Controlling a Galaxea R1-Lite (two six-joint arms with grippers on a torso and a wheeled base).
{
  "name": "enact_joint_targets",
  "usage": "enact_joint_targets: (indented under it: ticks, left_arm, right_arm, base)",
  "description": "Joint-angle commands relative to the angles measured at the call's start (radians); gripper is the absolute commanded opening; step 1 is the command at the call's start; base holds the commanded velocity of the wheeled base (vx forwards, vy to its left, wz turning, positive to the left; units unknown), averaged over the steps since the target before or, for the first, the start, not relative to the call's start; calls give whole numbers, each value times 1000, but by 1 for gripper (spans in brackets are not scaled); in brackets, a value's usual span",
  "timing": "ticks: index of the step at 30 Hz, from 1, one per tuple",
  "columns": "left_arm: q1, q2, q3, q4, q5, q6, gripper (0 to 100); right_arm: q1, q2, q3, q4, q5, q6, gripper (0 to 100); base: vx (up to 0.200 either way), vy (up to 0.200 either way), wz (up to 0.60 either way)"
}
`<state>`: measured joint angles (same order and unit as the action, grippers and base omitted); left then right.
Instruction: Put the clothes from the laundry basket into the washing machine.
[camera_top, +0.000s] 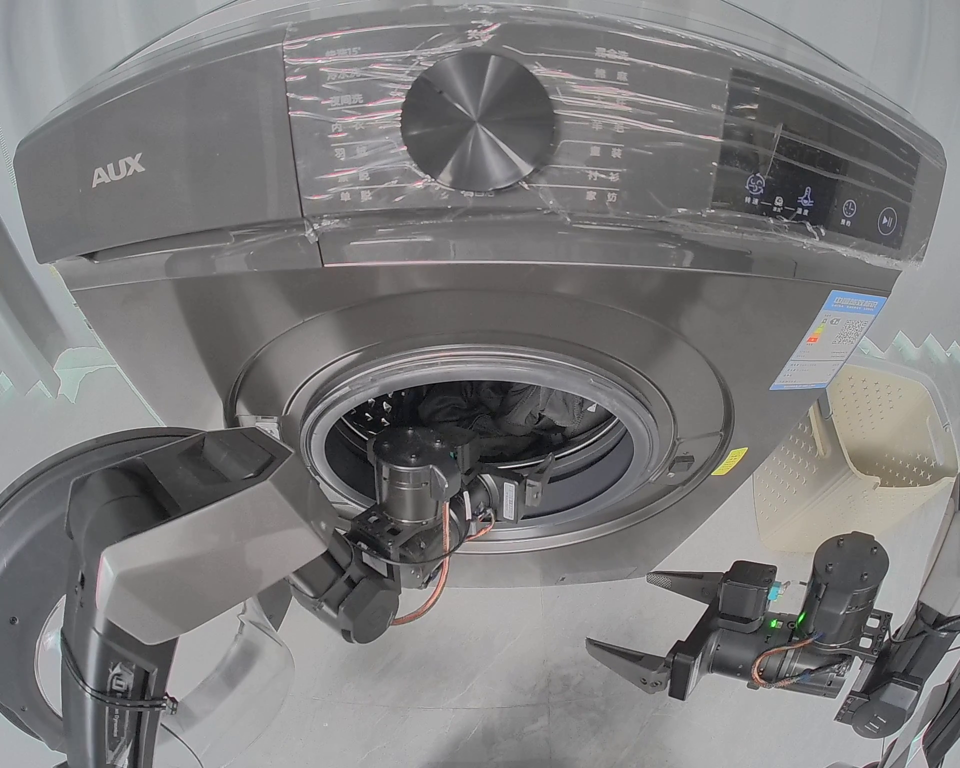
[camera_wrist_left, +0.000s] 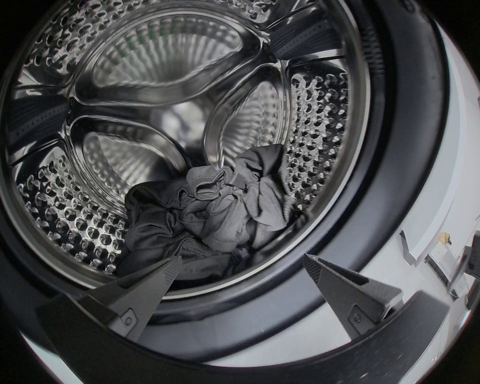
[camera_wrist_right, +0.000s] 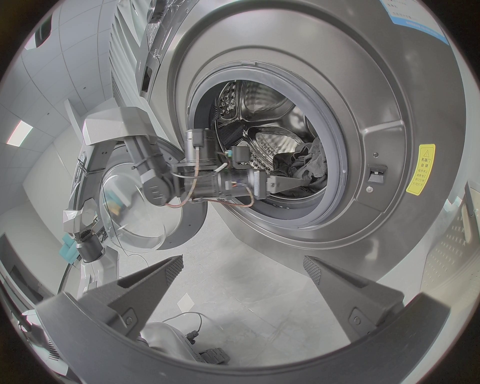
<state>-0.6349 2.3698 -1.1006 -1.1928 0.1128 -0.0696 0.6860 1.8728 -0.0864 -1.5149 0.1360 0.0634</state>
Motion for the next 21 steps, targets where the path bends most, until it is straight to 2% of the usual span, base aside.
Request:
enact_joint_targets:
  ticks: [1,8,10,12,16,18,21]
  left_arm:
    - [-60,-144,223,-107,-12,13,100]
    - [-126,-210,409,-212,-16,-13,100]
    - [-158,-227,512,-288,-16,-36,100]
    - [-172,-228,561,-357,-15,-42,100]
    - [-169,-319,630,-358,1,-53,100]
    - [-166,-383,688,-357,4,-68,100]
    - [-163,-455,745,-355,5,-72,100]
  right_arm:
    - [-2,-11,19,-4,-1,1,100]
    - [-16,-37,42,-4,1,3,100]
    - [-23,-46,51,-4,2,3,100]
    - [-26,-46,59,-4,1,3,100]
    - [-26,-67,60,-4,-4,3,100]
    - [-28,-110,60,5,-13,1,100]
    - [-25,-161,66,13,-38,-2,100]
  base:
    - [0,0,0]
    - [0,0,0]
    - [0,0,0]
    - [0,0,0]
    - [0,0,0]
    - [0,0,0]
    - [0,0,0]
